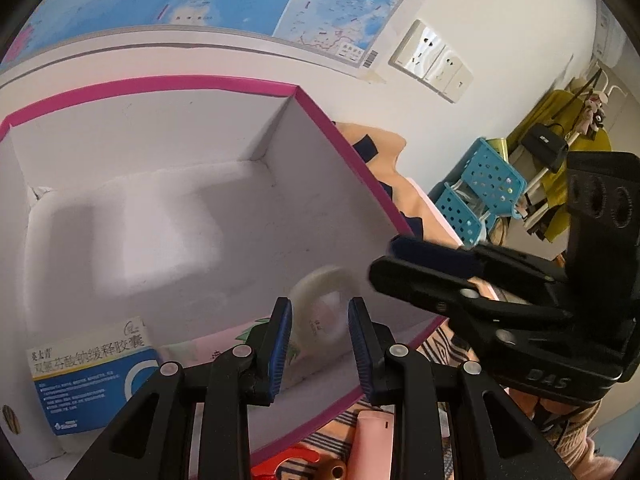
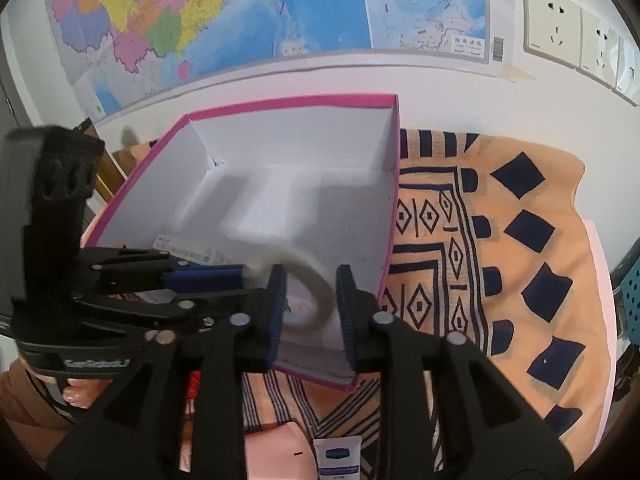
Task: Organize rigid objects
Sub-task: 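Grasp the small white tube with blue label using the right gripper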
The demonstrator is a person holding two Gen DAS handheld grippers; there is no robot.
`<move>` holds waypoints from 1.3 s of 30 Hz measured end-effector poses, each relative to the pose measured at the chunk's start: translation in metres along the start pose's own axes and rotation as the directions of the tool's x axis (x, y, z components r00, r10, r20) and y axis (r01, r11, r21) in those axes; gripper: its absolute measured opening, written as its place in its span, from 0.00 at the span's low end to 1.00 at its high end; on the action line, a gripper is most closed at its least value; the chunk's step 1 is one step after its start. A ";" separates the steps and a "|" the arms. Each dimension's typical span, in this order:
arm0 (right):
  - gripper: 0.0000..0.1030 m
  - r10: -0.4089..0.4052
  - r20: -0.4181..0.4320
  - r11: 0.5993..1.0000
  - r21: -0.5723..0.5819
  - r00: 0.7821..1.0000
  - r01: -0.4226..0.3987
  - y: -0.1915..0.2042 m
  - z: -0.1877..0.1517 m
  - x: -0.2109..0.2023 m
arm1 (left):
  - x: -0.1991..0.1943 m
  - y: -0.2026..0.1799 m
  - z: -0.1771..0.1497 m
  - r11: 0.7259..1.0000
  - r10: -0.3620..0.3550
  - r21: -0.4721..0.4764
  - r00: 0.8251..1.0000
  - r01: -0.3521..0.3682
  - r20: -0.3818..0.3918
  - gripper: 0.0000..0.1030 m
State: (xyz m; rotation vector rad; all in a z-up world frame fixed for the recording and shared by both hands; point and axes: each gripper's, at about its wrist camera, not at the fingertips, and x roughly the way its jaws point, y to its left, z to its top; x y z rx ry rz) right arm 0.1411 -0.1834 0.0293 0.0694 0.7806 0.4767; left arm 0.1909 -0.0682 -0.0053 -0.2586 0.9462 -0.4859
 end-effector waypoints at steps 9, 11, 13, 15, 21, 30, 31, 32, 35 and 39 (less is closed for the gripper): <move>0.45 0.049 0.107 0.999 0.000 0.993 -0.049 -0.005 -0.021 -0.039 | -0.029 -0.008 -0.017 0.998 0.017 0.057 0.996 -0.023 0.090 0.37; 0.46 0.076 0.111 0.997 -0.002 0.991 -0.076 -0.008 -0.032 -0.047 | -0.039 -0.012 -0.023 0.996 0.021 0.083 0.992 -0.031 0.121 0.41; 0.46 0.082 0.103 0.997 -0.013 0.991 -0.081 -0.010 -0.047 -0.053 | -0.052 -0.018 -0.032 0.993 0.012 0.118 0.988 -0.030 0.152 0.45; 0.46 0.069 0.081 0.997 -0.021 0.994 -0.068 -0.010 -0.061 -0.054 | -0.062 -0.025 -0.042 0.988 0.008 0.150 0.984 -0.036 0.180 0.48; 0.46 0.025 -0.078 0.999 -0.028 0.997 -0.027 -0.017 -0.114 -0.035 | -0.067 -0.039 -0.065 0.986 -0.045 0.168 0.984 0.016 0.171 0.53; 0.46 0.009 -0.177 0.999 -0.032 0.984 -0.015 -0.020 -0.153 -0.021 | -0.045 -0.045 -0.102 0.986 -0.047 0.165 0.996 0.035 0.073 0.53; 0.46 0.010 -0.178 0.999 -0.032 0.984 -0.016 -0.020 -0.155 -0.021 | -0.043 -0.045 -0.105 0.986 -0.047 0.162 0.997 0.036 0.066 0.53; 0.46 0.010 -0.181 0.999 -0.031 0.983 -0.016 -0.019 -0.156 -0.020 | -0.042 -0.044 -0.107 0.987 -0.048 0.158 0.997 0.038 0.061 0.53; 0.46 0.008 -0.188 1.000 -0.026 0.982 -0.014 -0.021 -0.157 -0.017 | -0.038 -0.043 -0.113 0.989 -0.052 0.143 0.998 0.046 0.041 0.53; 0.45 0.003 -0.184 1.000 -0.025 0.983 -0.008 -0.021 -0.156 -0.015 | -0.035 -0.043 -0.119 0.990 -0.050 0.132 0.998 0.046 0.025 0.53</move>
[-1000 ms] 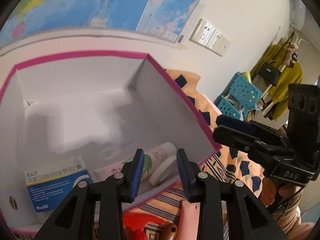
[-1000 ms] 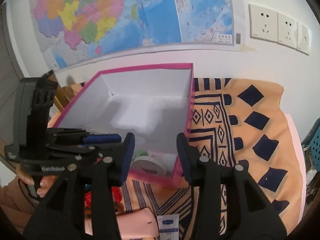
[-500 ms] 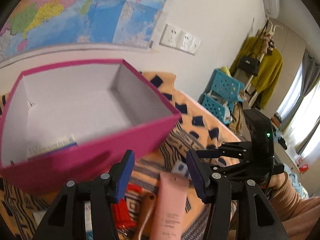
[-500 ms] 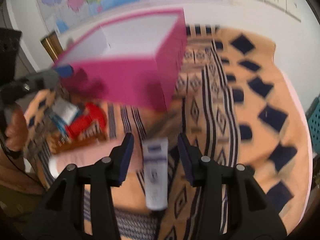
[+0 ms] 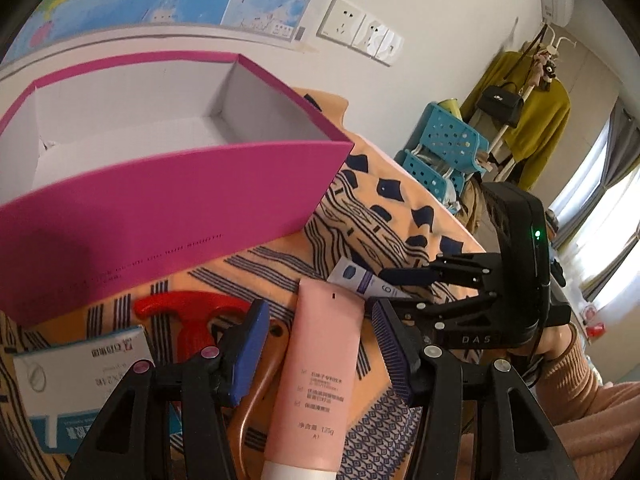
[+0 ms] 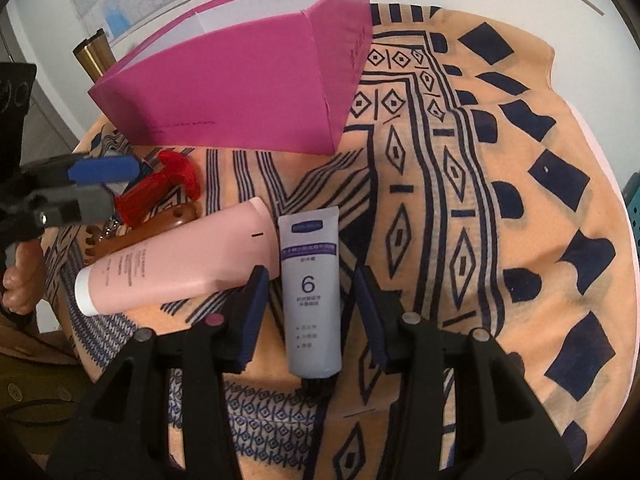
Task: Organize rigid objects
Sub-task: 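Grasp the small white tube with blue label using the right gripper, then lift the white tube upright and carry it over the magenta box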
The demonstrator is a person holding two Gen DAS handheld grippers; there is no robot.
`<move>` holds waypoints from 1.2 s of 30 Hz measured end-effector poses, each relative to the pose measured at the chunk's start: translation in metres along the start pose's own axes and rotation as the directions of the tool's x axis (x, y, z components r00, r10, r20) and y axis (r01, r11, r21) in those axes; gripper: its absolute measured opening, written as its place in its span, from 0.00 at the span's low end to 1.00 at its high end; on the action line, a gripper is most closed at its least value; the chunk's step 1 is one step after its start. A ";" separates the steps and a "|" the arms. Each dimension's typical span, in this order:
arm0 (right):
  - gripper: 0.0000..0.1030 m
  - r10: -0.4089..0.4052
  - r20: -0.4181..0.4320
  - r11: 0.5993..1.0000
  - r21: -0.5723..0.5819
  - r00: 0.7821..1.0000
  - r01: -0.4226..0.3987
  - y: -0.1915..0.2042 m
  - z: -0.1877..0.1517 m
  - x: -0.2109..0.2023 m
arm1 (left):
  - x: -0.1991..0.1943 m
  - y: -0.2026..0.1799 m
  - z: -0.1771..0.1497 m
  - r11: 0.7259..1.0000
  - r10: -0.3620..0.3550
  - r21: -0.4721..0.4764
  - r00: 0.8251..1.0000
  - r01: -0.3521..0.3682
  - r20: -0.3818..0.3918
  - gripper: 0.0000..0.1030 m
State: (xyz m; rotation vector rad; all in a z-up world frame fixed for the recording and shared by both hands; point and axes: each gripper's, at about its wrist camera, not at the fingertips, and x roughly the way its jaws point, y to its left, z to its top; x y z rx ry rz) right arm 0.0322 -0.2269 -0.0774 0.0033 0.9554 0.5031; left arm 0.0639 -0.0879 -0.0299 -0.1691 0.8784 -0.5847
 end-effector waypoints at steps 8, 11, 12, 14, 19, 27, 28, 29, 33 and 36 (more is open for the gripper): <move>0.31 -0.021 0.004 1.000 0.017 1.000 0.021 -0.003 -0.001 -0.001 | 0.001 -0.005 -0.006 1.000 -0.013 0.010 1.000 0.013 -0.014 0.53; 0.31 -0.018 0.012 0.999 0.029 1.000 0.017 -0.004 -0.001 -0.002 | 0.002 -0.007 -0.007 1.000 -0.019 0.019 1.000 0.019 -0.021 0.53; 0.31 -0.011 0.018 0.999 0.034 1.000 0.010 -0.004 -0.001 -0.004 | 0.002 -0.008 -0.008 0.999 -0.023 0.024 0.999 0.024 -0.024 0.53; 0.31 0.000 0.032 0.999 0.041 0.999 -0.001 -0.004 -0.001 -0.007 | 0.003 -0.010 -0.009 0.999 -0.031 0.030 0.999 0.031 -0.029 0.53; 0.31 0.019 0.088 0.998 0.055 0.996 -0.024 -0.002 0.004 -0.020 | 0.006 -0.017 -0.010 0.997 -0.069 0.039 0.997 0.071 -0.046 0.53; 0.31 0.062 0.182 0.996 0.050 0.981 -0.072 0.009 0.017 -0.040 | 0.005 -0.023 -0.007 0.994 -0.096 0.049 0.995 0.098 -0.038 0.53; 0.31 0.071 0.193 0.996 0.044 0.979 -0.081 0.011 0.020 -0.041 | 0.005 -0.024 -0.006 0.994 -0.096 0.050 0.995 0.098 -0.035 0.53; 0.31 0.076 0.200 0.995 0.042 0.977 -0.086 0.013 0.021 -0.042 | 0.004 -0.024 -0.005 0.994 -0.097 0.050 0.995 0.099 -0.032 0.53; 0.31 0.109 0.227 0.993 0.023 0.968 -0.117 0.022 0.029 -0.045 | 0.002 -0.024 -0.001 0.995 -0.085 0.053 0.996 0.085 -0.014 0.53; 0.31 0.138 0.248 0.990 0.006 0.959 -0.144 0.030 0.036 -0.048 | 0.000 -0.023 0.003 0.996 -0.073 0.055 0.997 0.073 0.001 0.53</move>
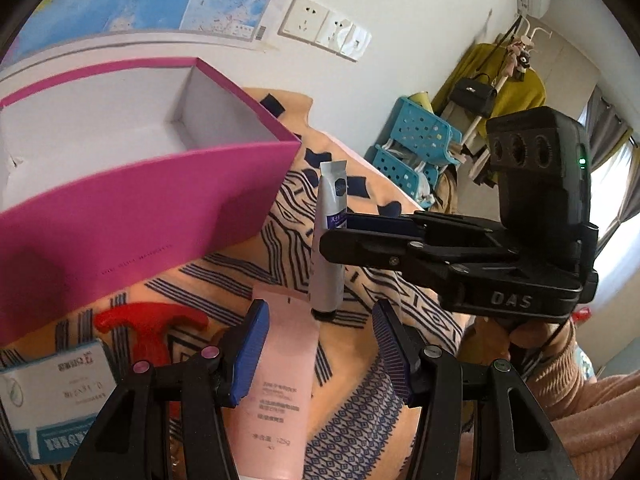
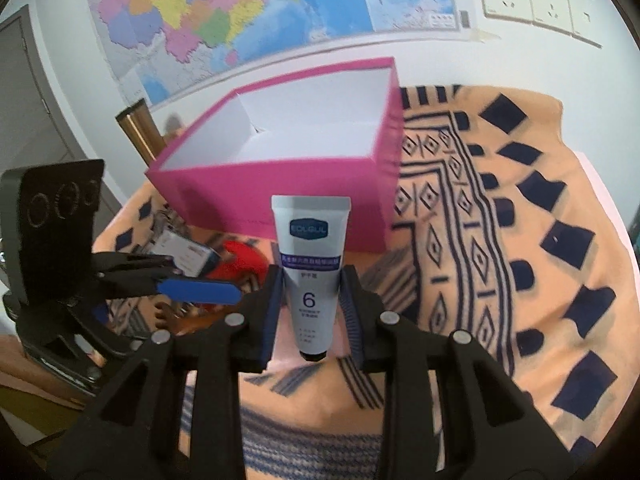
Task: Organize rigid objects
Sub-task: 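Lift the white tube upright and carry it over the magenta box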
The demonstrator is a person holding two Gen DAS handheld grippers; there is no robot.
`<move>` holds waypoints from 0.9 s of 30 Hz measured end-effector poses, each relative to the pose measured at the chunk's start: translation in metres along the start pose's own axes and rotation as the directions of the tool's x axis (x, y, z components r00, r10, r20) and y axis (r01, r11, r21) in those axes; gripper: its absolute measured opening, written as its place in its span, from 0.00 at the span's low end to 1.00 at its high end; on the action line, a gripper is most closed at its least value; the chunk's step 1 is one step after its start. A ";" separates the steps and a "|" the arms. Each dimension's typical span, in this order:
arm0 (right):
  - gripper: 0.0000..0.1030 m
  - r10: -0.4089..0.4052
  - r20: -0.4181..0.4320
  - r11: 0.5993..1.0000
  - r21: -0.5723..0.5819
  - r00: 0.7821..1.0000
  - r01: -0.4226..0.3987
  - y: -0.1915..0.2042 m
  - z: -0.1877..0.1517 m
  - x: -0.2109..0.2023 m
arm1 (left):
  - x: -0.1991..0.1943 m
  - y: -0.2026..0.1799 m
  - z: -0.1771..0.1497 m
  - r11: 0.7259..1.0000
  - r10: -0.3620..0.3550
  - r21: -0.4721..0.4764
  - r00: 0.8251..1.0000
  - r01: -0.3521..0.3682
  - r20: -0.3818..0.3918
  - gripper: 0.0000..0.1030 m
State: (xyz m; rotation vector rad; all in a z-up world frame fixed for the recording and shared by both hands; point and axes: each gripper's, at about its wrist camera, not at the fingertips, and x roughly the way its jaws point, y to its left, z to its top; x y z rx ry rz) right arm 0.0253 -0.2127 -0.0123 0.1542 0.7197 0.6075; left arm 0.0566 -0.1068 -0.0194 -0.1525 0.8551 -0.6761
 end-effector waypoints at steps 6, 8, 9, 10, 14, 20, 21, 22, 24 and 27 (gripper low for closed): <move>0.31 0.041 0.032 0.999 -0.022 0.999 -0.040 0.012 0.017 -0.003 | -0.007 -0.001 0.007 1.000 0.013 0.017 1.000 -0.014 0.028 0.48; 0.31 0.053 0.047 0.998 -0.027 0.997 -0.052 0.015 0.022 -0.005 | -0.010 -0.002 0.011 1.000 0.009 0.026 0.999 -0.011 0.041 0.46; 0.31 0.061 0.057 0.998 -0.031 0.997 -0.059 0.017 0.026 -0.006 | -0.012 -0.003 0.013 0.999 0.010 0.033 0.999 -0.012 0.052 0.46; 0.31 0.064 0.062 0.998 -0.034 0.996 -0.062 0.018 0.028 -0.007 | -0.015 -0.004 0.015 0.999 0.014 0.040 0.998 -0.017 0.063 0.45; 0.31 0.071 0.079 0.996 -0.053 0.994 -0.067 0.024 0.039 -0.009 | -0.022 -0.006 0.023 0.998 0.024 0.060 0.996 -0.030 0.091 0.39; 0.31 0.070 0.104 0.995 -0.075 0.992 -0.062 0.026 0.058 -0.011 | -0.027 -0.008 0.040 0.995 0.042 0.084 0.992 -0.052 0.120 0.36; 0.31 0.067 0.110 0.995 -0.079 0.992 -0.058 0.026 0.062 -0.011 | -0.029 -0.007 0.043 0.995 0.042 0.087 0.991 -0.053 0.124 0.35; 0.31 0.065 0.114 0.995 -0.083 0.991 -0.056 0.026 0.065 -0.012 | -0.029 -0.007 0.046 0.994 0.047 0.089 0.991 -0.059 0.129 0.34; 0.31 0.064 0.121 0.995 -0.086 0.991 -0.054 0.025 0.072 -0.012 | -0.030 -0.008 0.053 0.993 0.057 0.093 0.989 -0.070 0.139 0.33; 0.31 0.064 0.133 0.995 -0.088 0.989 -0.052 0.022 0.083 -0.012 | -0.033 -0.003 0.063 0.993 0.059 0.092 0.987 -0.073 0.150 0.33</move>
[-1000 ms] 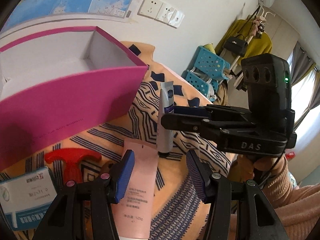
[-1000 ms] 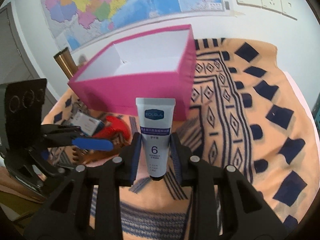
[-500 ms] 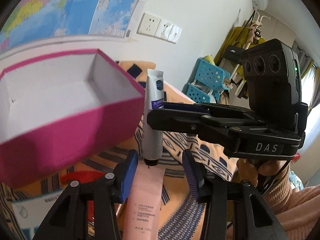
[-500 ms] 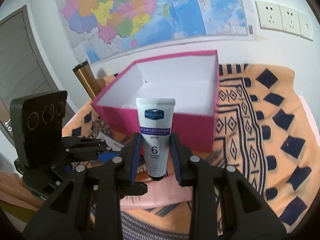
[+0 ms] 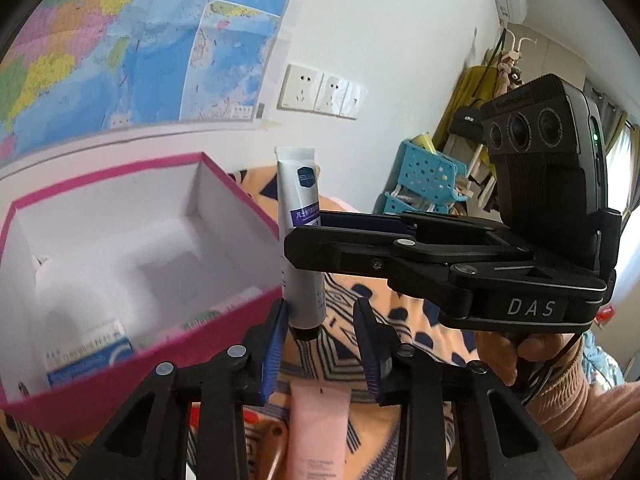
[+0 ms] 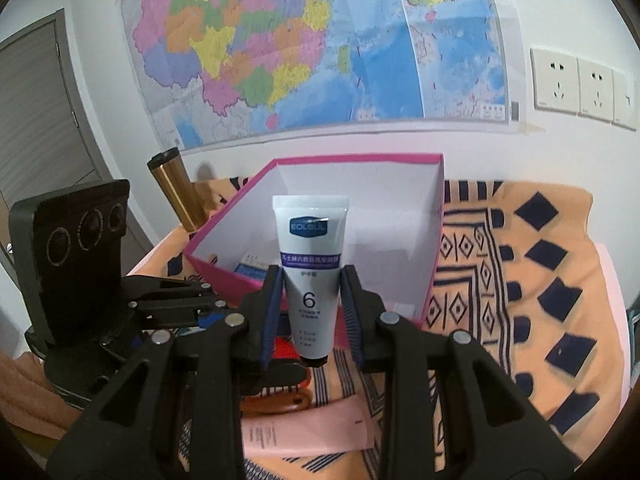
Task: Organize rigid objects
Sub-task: 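Lift the white tube upright and carry it over the magenta box, then drop the white tube into the magenta box by opening the right gripper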
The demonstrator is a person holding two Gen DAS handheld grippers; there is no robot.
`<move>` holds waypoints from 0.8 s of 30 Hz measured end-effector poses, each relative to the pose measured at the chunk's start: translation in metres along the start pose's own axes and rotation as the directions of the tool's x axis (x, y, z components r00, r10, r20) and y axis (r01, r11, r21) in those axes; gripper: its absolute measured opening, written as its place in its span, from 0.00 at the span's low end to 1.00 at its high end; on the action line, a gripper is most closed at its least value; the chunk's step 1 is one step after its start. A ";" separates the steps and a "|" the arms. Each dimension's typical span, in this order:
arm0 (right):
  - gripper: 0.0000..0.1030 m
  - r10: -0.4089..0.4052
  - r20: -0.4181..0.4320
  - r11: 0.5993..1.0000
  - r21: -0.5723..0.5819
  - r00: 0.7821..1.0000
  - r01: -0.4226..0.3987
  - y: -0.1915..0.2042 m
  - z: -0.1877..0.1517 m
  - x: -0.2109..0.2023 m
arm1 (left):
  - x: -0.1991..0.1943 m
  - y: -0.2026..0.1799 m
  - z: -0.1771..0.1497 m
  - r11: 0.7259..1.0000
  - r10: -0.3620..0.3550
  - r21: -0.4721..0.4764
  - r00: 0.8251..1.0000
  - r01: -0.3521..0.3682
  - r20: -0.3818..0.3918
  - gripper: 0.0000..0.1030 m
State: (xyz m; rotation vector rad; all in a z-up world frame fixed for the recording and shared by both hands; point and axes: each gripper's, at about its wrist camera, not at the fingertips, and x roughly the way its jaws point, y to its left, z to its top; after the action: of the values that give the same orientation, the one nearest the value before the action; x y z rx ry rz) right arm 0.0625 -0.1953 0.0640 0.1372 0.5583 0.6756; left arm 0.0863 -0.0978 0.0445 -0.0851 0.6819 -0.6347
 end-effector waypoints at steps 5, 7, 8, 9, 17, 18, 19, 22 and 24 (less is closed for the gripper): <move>0.31 0.017 0.011 1.000 0.004 1.000 -0.017 -0.004 0.012 0.005 | 0.005 0.010 0.015 1.000 0.015 -0.014 1.000 -0.015 -0.001 0.32; 0.31 0.020 0.012 1.000 0.005 1.000 -0.020 -0.004 0.016 0.008 | 0.008 0.014 0.019 1.000 0.022 -0.019 1.000 -0.022 -0.005 0.31; 0.31 0.024 0.013 1.000 0.008 1.000 -0.024 -0.004 0.017 0.010 | 0.009 0.015 0.021 0.999 0.030 -0.019 1.000 -0.030 -0.007 0.30; 0.31 0.027 0.013 1.000 0.010 1.000 -0.027 -0.004 0.018 0.012 | 0.009 0.016 0.021 0.999 0.035 -0.019 0.999 -0.035 -0.007 0.30; 0.31 0.023 0.019 0.998 0.065 1.000 -0.024 -0.016 0.029 0.031 | 0.014 0.031 0.029 0.996 0.086 -0.032 0.996 -0.087 -0.017 0.26; 0.31 0.021 0.019 0.997 0.079 1.000 -0.023 -0.019 0.030 0.035 | 0.016 0.034 0.029 0.995 0.091 -0.036 0.996 -0.091 -0.021 0.25; 0.31 0.023 0.017 0.995 0.092 1.000 -0.025 -0.022 0.031 0.039 | 0.017 0.037 0.030 0.995 0.093 -0.039 0.995 -0.094 -0.024 0.25; 0.31 0.029 0.007 0.990 0.138 1.000 -0.029 -0.030 0.032 0.051 | 0.023 0.045 0.031 0.993 0.104 -0.055 0.994 -0.107 -0.039 0.24; 0.31 0.028 -0.002 0.987 0.159 1.000 -0.028 -0.035 0.032 0.057 | 0.028 0.052 0.032 0.991 0.106 -0.072 0.993 -0.110 -0.049 0.22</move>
State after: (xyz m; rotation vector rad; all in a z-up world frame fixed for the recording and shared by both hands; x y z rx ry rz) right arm 0.1352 -0.1847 0.0554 0.2934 0.6150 0.6584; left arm 0.1495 -0.0757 0.0393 -0.1020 0.7492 -0.5086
